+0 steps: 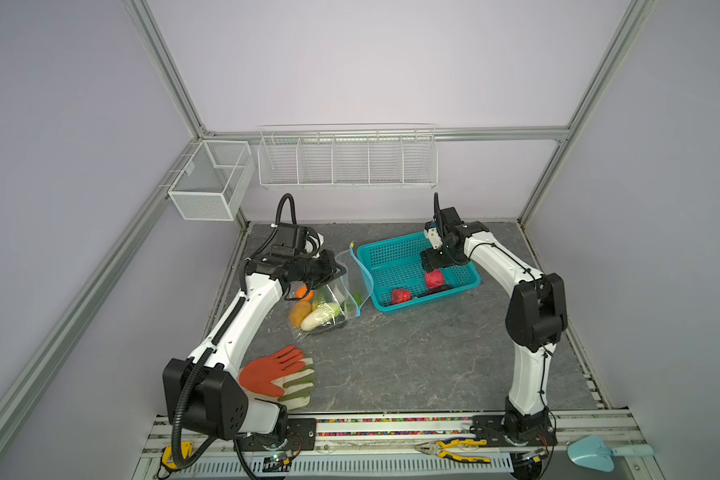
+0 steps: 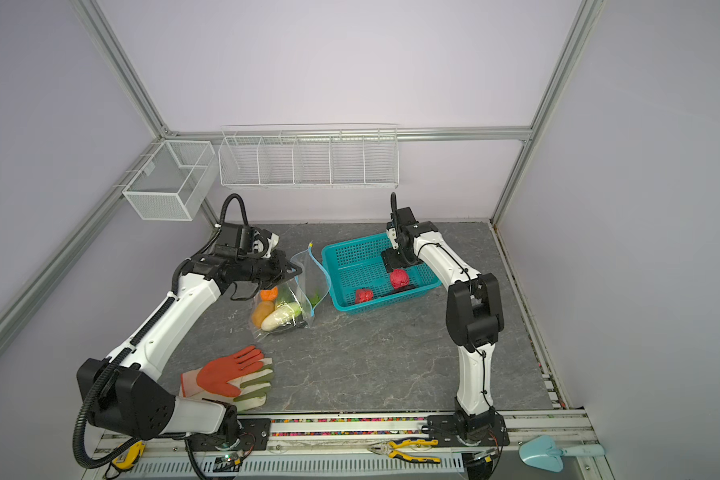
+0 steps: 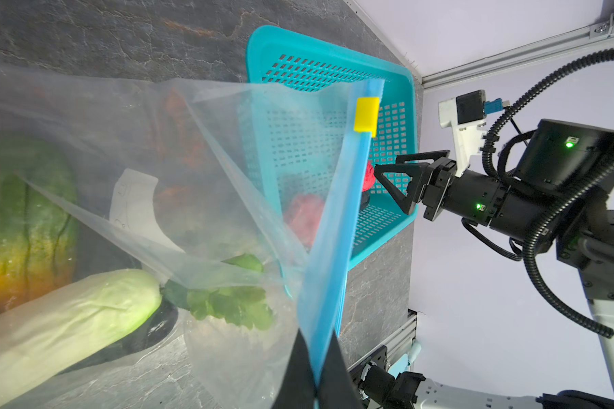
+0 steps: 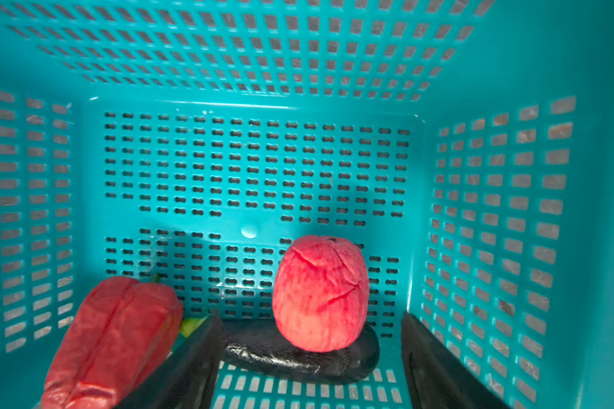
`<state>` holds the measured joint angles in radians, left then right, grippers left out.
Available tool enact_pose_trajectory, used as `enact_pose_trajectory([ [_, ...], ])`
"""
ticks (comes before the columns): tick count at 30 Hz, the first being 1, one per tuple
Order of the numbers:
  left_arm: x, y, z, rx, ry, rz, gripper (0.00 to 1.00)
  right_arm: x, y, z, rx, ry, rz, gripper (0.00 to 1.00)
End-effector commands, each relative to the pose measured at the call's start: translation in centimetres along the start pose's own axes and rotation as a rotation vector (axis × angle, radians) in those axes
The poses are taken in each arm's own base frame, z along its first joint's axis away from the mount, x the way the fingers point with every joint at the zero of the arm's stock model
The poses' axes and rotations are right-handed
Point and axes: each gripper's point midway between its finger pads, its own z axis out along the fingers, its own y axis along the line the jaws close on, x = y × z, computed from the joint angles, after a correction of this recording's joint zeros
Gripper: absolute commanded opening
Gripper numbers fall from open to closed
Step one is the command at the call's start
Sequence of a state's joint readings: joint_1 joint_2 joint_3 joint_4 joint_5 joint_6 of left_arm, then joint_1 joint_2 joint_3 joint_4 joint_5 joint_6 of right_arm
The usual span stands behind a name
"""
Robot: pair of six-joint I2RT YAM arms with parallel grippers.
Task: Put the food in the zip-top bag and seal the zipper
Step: 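Open the right gripper and move it back over the teal basket, then lower the right gripper onto the red apple and close it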
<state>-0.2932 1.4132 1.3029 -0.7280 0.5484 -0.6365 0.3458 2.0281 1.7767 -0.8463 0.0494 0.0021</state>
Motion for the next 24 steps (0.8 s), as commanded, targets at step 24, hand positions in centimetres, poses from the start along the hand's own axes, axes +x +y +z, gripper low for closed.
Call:
enact_pose_trajectory([
  [24, 0.2, 0.2, 0.7, 0.008, 0.011, -0.008, 0.0, 3.3, 0.3, 5.8, -0.028, 0.172, 0.009, 0.77],
])
